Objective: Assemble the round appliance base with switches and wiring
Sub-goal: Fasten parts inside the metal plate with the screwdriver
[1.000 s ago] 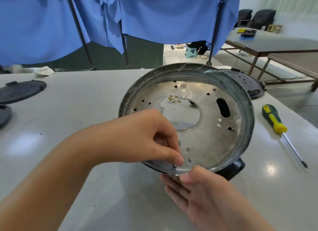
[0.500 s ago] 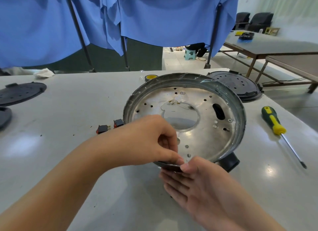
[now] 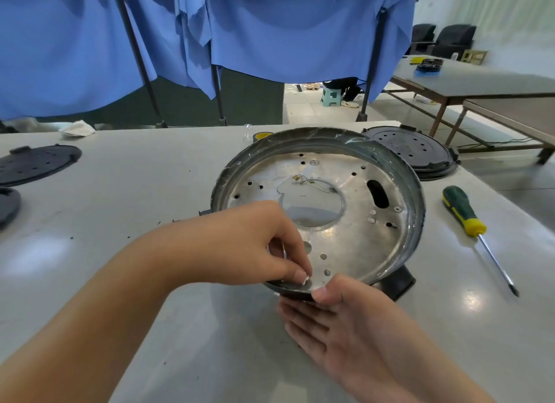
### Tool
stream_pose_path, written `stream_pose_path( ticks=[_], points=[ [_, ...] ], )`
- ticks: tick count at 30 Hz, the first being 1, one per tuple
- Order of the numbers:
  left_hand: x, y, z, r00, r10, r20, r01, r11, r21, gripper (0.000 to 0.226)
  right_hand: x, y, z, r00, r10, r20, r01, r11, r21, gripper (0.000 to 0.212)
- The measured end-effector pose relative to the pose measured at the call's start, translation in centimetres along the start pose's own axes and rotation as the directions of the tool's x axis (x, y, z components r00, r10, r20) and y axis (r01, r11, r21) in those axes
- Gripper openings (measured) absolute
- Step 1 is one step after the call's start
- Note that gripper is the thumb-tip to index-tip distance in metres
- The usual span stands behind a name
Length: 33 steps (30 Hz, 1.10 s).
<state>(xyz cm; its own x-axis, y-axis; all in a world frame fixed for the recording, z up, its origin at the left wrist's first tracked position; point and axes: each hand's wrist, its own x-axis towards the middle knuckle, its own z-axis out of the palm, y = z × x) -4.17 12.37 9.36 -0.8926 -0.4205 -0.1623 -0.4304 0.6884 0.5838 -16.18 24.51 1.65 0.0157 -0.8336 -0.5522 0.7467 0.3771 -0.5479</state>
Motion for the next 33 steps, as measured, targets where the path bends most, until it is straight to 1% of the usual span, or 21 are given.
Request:
stream_pose_path(
  ticks=[3,7,11,18,23,27,28,29,31,33],
  points=[
    [0.09,0.12,0.05,1.000,-0.003,-0.009,0.003,1.000,0.021,0.002,0.18,0.07,-0.20,1.000,-0.008,0.006,0.008,1.000,-0.011,0.070],
    [0.01,0.08,-0.11,1.000,0.002,-0.022,-0.002,1.000,0.022,0.003,0.17,-0.04,-0.30,1.000,-0.007,0.025,0.007,1.000,-0.003,0.067],
    [-0.13,0.01,-0.38,0.999,0.024,-0.032,-0.023,1.000,0.012,0.003,0.30,-0.14,-0.26,1.000,-0.006,0.027,0.006,1.000,0.008,0.072],
    [0.08,0.10,-0.19,1.000,-0.003,-0.023,0.004,1.000,0.031,0.002,0.11,-0.13,-0.32,1.000,-0.010,0.023,0.010,1.000,-0.006,0.076],
    [-0.04,0.24,-0.21,0.999,-0.034,-0.029,0.035,0.999,0.032,0.004,0.09,-0.21,-0.30,0.999,-0.018,0.038,0.018,1.000,0.009,0.068],
    [0.16,0.20,0.05,0.997,-0.060,-0.038,0.062,0.996,0.057,0.006,0.04,-0.22,-0.16,0.999,-0.015,0.049,0.014,1.000,0.022,0.048],
    [0.24,0.16,0.10,0.998,-0.058,-0.030,0.060,0.997,0.055,0.005,0.03,-0.20,-0.14,0.999,-0.014,0.050,0.013,1.000,0.020,0.047],
    [0.29,0.11,0.11,0.998,-0.055,-0.021,0.055,0.997,0.046,0.004,0.01,-0.16,-0.15,0.999,-0.013,0.050,0.012,1.000,0.016,0.048],
    [0.37,-0.04,0.05,0.999,-0.047,0.005,0.047,0.999,0.023,0.002,0.04,-0.12,-0.23,0.999,-0.014,0.044,0.014,1.000,0.005,0.059],
    [0.30,-0.11,-0.11,0.999,-0.037,0.032,0.037,0.999,0.008,0.012,0.04,-0.15,-0.22,0.999,-0.014,0.040,0.014,1.000,-0.001,0.065]
  ],
)
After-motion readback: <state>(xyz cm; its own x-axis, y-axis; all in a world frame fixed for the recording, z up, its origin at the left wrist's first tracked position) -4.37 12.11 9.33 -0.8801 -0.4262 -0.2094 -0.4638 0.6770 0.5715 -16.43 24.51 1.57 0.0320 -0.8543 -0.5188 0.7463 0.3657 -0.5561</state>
